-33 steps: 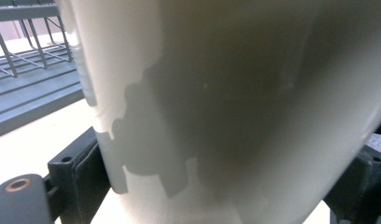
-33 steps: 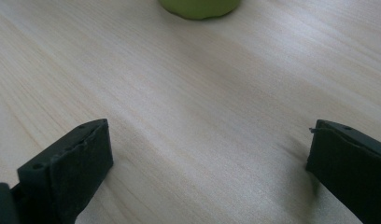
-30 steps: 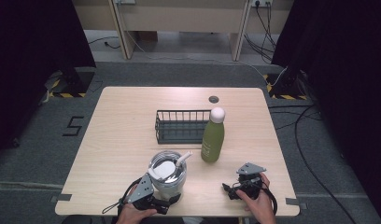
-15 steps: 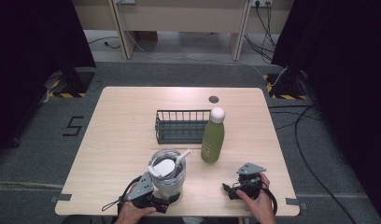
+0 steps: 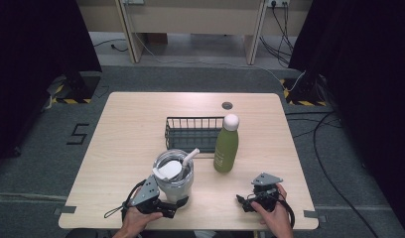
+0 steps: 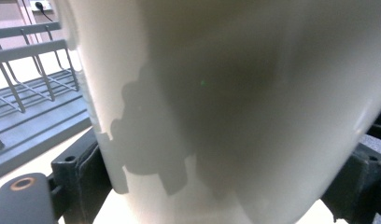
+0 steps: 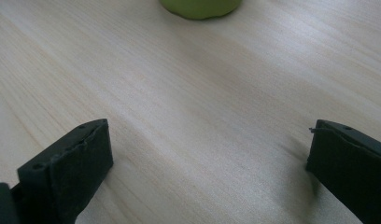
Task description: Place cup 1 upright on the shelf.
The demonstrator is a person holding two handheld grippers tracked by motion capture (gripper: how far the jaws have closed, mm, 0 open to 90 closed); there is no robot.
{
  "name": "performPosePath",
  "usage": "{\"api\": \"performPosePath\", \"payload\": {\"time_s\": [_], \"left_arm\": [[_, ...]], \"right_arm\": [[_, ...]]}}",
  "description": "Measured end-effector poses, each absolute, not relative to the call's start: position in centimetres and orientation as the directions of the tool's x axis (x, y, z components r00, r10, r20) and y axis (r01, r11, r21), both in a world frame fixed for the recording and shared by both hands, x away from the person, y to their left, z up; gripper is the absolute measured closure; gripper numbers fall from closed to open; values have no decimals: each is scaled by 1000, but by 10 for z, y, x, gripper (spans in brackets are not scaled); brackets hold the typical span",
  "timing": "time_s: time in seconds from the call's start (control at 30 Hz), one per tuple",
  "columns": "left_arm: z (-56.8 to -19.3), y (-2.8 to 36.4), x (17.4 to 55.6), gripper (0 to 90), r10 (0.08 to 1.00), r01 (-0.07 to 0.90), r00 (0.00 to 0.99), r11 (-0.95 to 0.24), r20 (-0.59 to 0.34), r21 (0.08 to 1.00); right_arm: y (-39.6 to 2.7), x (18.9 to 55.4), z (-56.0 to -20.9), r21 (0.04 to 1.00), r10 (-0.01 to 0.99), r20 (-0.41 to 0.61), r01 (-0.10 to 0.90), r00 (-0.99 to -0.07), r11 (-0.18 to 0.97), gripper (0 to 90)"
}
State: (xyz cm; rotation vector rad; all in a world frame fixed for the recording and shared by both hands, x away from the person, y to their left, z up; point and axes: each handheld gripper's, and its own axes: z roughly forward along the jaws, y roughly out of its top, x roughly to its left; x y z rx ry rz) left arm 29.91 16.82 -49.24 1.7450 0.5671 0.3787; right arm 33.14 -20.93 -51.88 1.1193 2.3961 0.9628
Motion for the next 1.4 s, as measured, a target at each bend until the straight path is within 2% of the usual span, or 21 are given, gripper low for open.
{"api": "performPosePath", "payload": {"time_s": [1.17,1.4], "left_arm": [[-432,179,352,107,626,133,780,-194,19,972],[-426,178,364,107,632,145,775,-183,3,972]], "right_arm": [[-209,331,-519,695,769,-9,549,-639,464,4],[-209,331,-519,695,769,-9,549,-639,464,4]]}}
